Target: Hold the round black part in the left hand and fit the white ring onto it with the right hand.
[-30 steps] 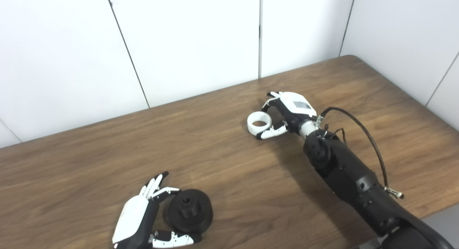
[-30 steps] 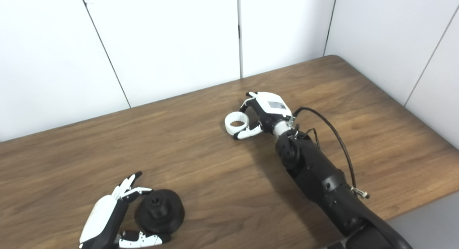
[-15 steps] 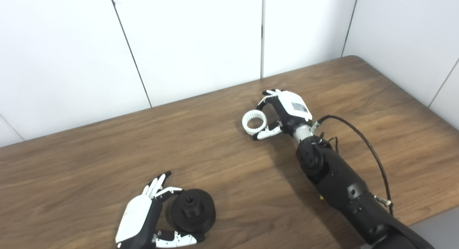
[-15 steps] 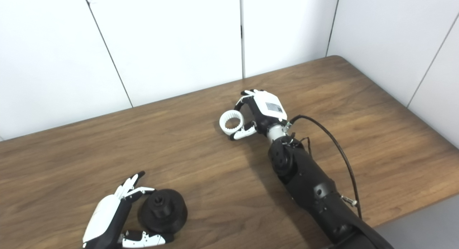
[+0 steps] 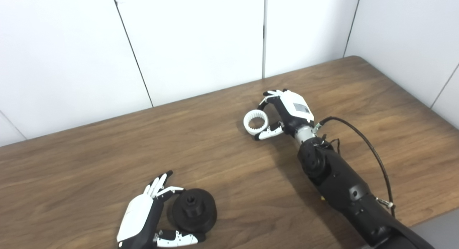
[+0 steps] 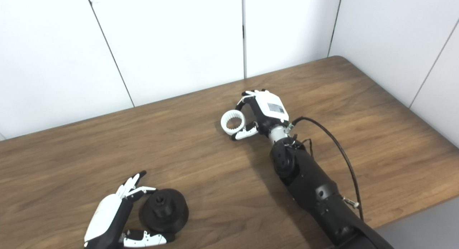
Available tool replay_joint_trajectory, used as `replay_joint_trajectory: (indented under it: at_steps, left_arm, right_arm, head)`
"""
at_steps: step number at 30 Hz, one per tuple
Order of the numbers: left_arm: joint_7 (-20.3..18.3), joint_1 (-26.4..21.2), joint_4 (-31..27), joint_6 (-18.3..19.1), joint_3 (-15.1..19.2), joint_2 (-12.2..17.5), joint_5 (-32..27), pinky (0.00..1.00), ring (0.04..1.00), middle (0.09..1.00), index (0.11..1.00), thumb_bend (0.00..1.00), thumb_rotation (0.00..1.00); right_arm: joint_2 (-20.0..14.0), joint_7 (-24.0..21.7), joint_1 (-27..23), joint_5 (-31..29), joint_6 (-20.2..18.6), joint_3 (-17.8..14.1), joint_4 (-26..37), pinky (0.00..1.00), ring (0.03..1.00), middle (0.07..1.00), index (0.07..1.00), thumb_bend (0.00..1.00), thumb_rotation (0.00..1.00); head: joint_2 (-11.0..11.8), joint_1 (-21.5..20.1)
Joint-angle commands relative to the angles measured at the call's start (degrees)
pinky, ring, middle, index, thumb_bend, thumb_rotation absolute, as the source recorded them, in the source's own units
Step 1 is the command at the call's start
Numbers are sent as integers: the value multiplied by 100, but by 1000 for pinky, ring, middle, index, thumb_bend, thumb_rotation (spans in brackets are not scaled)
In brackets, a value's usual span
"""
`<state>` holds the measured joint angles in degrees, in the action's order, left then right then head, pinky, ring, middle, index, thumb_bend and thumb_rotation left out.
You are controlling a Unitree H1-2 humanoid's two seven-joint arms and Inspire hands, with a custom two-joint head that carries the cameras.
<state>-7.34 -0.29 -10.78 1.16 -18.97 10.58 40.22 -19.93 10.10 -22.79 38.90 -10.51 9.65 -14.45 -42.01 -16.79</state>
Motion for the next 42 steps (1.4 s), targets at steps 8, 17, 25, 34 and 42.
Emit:
replay_joint_trajectory:
  at_steps: [8, 17, 25, 34, 42]
  left_arm:
    - [72, -117, -116, -71, 45, 36, 46, 1000, 1000, 992, 626, 931, 336]
    - [82, -145, -106, -56, 47, 7, 67, 1000, 1000, 991, 625, 933, 331]
    - [59, -146, -118, -21, 49, -1, 96, 1000, 1000, 990, 625, 938, 327]
    - [57, -165, -141, 3, 48, -43, 118, 1000, 1000, 989, 624, 934, 325]
    - [18, -217, -134, 70, 43, -104, 141, 1000, 1000, 992, 623, 928, 314]
  right_arm:
    - [-39, 119, -39, -61, 60, -146, 272, 1000, 930, 861, 485, 519, 138]
    - [63, 167, 139, -174, 169, -299, 776, 989, 927, 849, 484, 520, 137]
    - [147, 72, 275, -240, 104, -351, 1218, 1000, 938, 856, 484, 520, 138]
    - [223, -135, 435, -283, 27, -379, 1747, 999, 933, 858, 484, 521, 138]
    - [271, -358, 711, -269, 173, -319, 2336, 966, 928, 850, 484, 521, 137]
  head:
    - [-20, 34]
    - [-74, 140]
    - [-106, 170]
    - [-190, 317]
    - [-246, 547]
